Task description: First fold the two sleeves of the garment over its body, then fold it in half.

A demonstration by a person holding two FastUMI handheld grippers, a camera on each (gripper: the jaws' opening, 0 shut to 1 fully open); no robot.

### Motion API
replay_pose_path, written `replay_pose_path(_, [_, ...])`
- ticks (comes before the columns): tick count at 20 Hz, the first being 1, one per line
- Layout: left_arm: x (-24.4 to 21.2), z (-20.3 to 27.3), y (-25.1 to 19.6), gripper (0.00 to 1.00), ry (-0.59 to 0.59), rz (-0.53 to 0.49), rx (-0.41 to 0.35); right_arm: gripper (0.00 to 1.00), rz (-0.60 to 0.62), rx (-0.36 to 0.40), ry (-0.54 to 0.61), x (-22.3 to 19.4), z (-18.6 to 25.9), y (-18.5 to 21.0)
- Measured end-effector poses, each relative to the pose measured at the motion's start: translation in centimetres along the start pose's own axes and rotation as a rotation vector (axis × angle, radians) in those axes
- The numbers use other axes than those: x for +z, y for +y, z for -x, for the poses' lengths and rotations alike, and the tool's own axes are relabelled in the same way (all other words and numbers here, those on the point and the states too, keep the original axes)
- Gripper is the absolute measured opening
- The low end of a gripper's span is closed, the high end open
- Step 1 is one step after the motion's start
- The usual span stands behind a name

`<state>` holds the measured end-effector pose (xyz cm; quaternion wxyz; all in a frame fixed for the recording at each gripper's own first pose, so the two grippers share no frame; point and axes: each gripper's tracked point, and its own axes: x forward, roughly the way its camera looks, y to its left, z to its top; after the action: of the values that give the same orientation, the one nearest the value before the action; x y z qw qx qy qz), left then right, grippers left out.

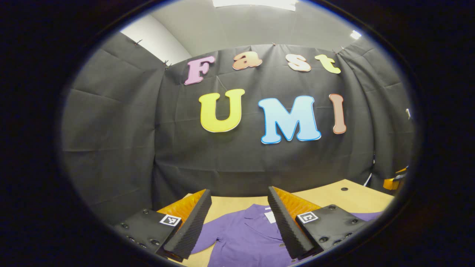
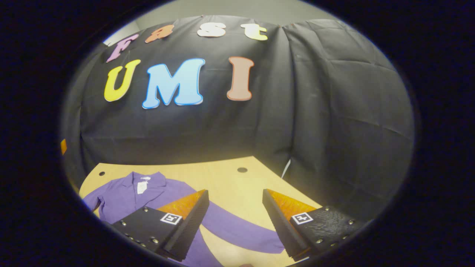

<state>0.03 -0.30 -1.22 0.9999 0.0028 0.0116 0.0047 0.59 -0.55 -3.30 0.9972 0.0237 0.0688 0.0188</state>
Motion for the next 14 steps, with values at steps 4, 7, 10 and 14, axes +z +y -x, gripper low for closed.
replay_pose_path(4, [-0.4,0.3,-0.1,1.0,0.006,-0.009,0.004,0.92,-0.063,-0.106,0.191,-5.7,-1.9,-4.2])
replay_pose_path(7, [-0.6,0.2,-0.1,1.0,0.013,-0.018,0.007,0.92,-0.152,-0.188,0.347,-9.6,-2.7,-7.1])
replay_pose_path(10, [-1.2,0.3,-0.1,1.0,0.022,-0.027,0.008,0.92,-0.229,-0.243,0.465,-13.0,-3.8,-9.1])
replay_pose_path(14, [-1.9,0.1,-0.2,1.0,0.036,-0.027,0.005,0.94,-0.259,-0.273,0.578,-15.9,-4.1,-10.1])
